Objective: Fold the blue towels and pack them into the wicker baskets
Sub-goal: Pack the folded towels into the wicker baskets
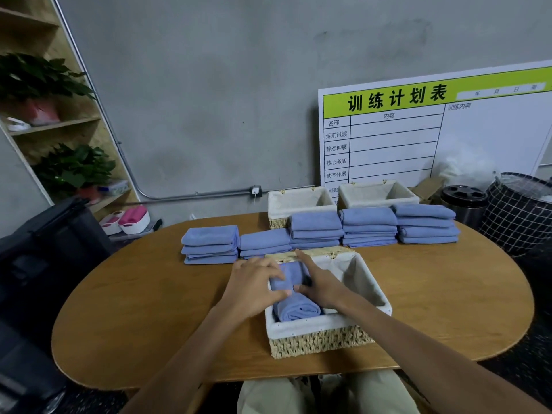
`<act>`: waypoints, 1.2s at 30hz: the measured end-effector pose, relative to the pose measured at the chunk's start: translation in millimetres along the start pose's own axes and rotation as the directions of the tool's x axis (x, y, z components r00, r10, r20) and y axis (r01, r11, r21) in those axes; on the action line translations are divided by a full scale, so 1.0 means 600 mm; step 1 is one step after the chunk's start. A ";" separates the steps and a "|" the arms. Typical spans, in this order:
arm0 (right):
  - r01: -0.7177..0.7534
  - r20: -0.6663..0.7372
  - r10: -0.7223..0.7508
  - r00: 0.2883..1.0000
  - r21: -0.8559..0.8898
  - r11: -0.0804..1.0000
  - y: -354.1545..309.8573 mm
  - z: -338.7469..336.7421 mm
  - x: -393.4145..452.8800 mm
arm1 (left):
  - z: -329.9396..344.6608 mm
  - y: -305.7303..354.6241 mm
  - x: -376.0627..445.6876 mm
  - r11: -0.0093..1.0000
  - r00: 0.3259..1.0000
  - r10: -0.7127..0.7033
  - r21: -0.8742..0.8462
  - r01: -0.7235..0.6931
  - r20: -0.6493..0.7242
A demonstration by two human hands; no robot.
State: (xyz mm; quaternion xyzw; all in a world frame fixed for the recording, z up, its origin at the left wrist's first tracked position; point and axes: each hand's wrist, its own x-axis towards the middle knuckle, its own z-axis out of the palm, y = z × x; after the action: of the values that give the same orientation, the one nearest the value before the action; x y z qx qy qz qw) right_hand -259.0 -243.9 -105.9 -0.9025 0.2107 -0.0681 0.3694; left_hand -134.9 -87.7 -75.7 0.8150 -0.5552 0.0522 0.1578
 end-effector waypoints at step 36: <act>0.189 0.255 -0.142 0.956 -0.174 0.966 0.060 -0.048 0.007 | -0.009 0.019 0.061 0.979 0.738 -0.133 0.205 -0.008 0.661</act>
State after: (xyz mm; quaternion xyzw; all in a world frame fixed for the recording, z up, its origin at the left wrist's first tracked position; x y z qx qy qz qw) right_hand -275.4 -287.3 -110.3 -0.9506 0.0933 0.0322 0.2942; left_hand -130.8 -122.3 -59.2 0.8084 -0.5391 -0.1962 -0.1316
